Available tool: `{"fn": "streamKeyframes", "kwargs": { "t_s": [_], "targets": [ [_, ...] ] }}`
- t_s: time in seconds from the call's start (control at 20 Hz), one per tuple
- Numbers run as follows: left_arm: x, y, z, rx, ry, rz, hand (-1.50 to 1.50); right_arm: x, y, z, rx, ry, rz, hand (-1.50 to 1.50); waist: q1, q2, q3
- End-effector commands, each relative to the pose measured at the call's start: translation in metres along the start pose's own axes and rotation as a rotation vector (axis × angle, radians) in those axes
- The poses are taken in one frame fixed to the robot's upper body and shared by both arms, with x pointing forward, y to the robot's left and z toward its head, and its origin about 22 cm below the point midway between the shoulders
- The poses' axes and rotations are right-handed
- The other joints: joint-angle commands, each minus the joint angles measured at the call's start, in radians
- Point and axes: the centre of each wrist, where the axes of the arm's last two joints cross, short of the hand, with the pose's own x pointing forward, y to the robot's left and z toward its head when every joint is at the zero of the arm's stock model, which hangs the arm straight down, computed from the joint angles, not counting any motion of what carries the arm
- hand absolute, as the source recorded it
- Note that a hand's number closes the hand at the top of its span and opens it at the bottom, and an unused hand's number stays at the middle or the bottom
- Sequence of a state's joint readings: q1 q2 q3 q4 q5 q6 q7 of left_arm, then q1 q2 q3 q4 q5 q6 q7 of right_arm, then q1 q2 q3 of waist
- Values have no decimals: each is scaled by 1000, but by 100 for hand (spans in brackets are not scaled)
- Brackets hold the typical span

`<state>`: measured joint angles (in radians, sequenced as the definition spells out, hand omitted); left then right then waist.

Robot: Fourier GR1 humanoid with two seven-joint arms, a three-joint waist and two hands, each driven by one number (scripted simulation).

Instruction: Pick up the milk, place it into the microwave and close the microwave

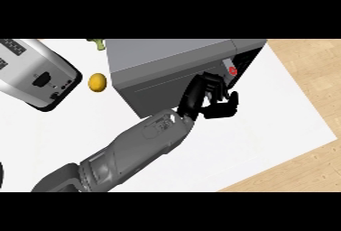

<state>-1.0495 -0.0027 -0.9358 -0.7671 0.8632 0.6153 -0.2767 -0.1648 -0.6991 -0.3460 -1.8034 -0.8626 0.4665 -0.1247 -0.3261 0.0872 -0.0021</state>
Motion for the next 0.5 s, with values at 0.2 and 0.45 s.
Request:
{"fn": "streamKeyframes", "kwargs": {
  "t_s": [0.2, 0.45],
  "targets": [
    [-28, 89, -15, 298, 81, -76, -150, 11, -6, 8, -39, 11, 20, -150, 64, -1, -1],
    [-28, 89, -15, 270, 79, -69, -150, 19, -4, 9, -35, -11, 15, -150, 77, -11, -2]
  ]
}}
